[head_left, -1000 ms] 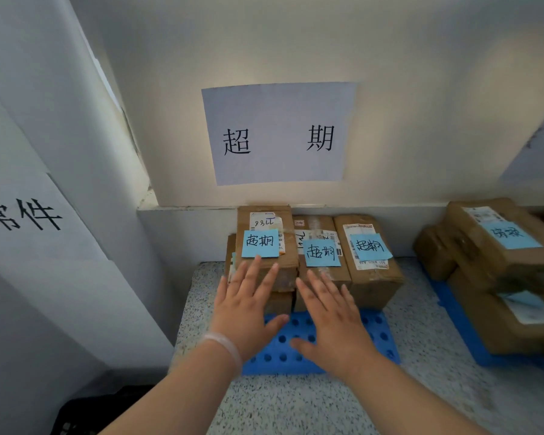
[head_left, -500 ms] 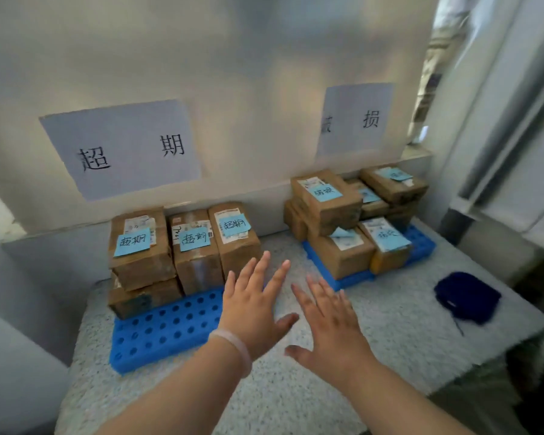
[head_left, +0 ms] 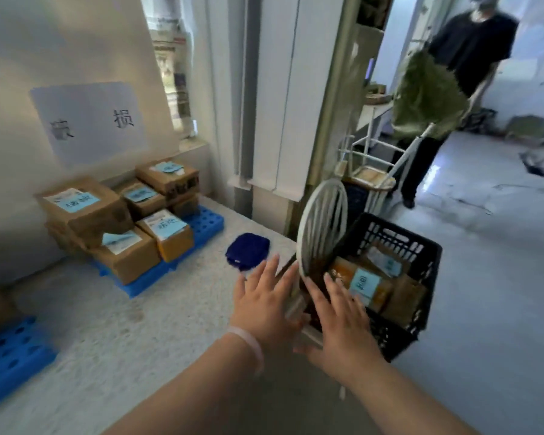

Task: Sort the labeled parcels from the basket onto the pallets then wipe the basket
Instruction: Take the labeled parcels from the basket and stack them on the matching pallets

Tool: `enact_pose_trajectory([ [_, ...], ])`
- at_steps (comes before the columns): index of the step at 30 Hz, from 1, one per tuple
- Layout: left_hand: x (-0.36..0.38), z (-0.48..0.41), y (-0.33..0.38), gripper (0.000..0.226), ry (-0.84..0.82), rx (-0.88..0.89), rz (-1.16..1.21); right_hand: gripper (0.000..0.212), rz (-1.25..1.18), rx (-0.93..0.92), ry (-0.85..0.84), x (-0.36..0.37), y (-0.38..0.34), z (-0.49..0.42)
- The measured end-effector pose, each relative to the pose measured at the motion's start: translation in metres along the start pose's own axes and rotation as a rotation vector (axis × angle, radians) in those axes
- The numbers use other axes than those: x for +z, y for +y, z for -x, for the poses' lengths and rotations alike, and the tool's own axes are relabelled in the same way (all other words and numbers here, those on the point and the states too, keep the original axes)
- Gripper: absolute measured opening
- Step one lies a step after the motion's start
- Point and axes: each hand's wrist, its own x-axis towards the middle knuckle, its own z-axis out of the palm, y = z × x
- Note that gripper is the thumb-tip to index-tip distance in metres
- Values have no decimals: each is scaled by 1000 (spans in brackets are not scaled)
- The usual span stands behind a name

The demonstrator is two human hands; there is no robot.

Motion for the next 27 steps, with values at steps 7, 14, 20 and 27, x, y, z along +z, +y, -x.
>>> enact_pose_trajectory([
  [7, 40, -46, 72, 92, -78, 150, 2, 110, -67, 210, 44, -5, 82, 19],
  [14, 83, -112, 91, 91, -186, 237, 16, 107, -97, 411, 34, 5, 145, -13],
  [20, 114, -187, 77, 90, -289, 295, 11, 106, -129, 569, -50, 18, 184, -74],
  [27, 157, -266, 63, 89, -429, 289, 8, 102, -205, 714, -110, 48, 223, -118],
])
